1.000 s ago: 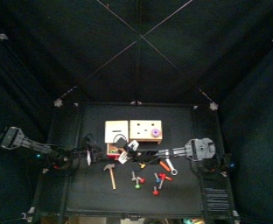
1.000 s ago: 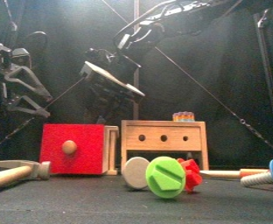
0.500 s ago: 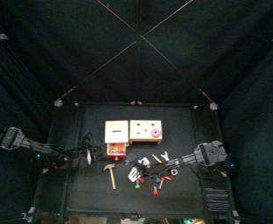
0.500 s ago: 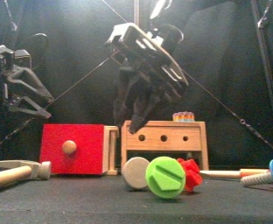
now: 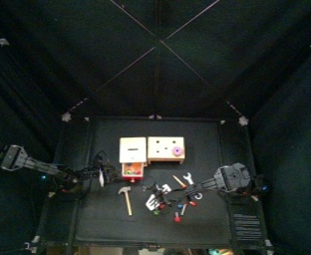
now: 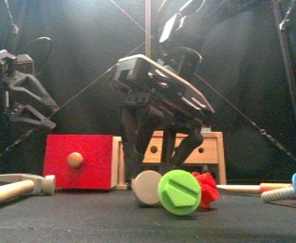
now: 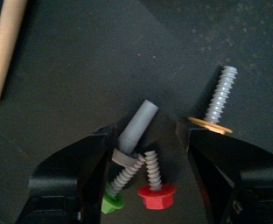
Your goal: Grab nail
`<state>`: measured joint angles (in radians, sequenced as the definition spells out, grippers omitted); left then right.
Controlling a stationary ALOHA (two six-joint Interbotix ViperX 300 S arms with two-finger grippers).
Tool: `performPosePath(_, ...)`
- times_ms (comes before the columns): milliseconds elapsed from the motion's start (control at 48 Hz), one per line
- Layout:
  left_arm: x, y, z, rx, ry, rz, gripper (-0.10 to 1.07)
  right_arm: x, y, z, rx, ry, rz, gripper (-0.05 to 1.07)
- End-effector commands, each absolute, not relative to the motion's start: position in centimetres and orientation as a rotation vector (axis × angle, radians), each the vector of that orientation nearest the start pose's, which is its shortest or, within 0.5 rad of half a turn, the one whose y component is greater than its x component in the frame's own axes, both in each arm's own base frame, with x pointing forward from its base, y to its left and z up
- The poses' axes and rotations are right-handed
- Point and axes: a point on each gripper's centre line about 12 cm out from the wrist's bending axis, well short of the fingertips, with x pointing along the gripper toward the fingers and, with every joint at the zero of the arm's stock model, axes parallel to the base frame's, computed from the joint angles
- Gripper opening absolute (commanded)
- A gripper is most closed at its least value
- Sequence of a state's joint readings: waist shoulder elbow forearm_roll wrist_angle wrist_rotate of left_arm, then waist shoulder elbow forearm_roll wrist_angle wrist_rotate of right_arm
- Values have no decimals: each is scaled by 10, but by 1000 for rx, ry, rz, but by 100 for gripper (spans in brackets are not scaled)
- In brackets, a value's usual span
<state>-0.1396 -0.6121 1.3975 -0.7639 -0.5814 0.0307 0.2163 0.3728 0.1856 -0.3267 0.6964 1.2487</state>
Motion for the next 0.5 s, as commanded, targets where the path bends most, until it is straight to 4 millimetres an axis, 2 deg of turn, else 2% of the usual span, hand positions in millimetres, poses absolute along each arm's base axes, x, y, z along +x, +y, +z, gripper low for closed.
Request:
performPosePath(0,201,18,165,-548,215,339,85,459,73,131,623,1041,-558,88)
performPosePath(83,202,18,166,-549,211,340,85,459,73,127,619,1045,-563,84)
performPosePath(354,202,18,166,-550,212,340,85,456,72,124,620,1056,-574,54)
performPosePath(479,202,18,166,-548,214,339,85,458,70,138,597,1026,-554,49)
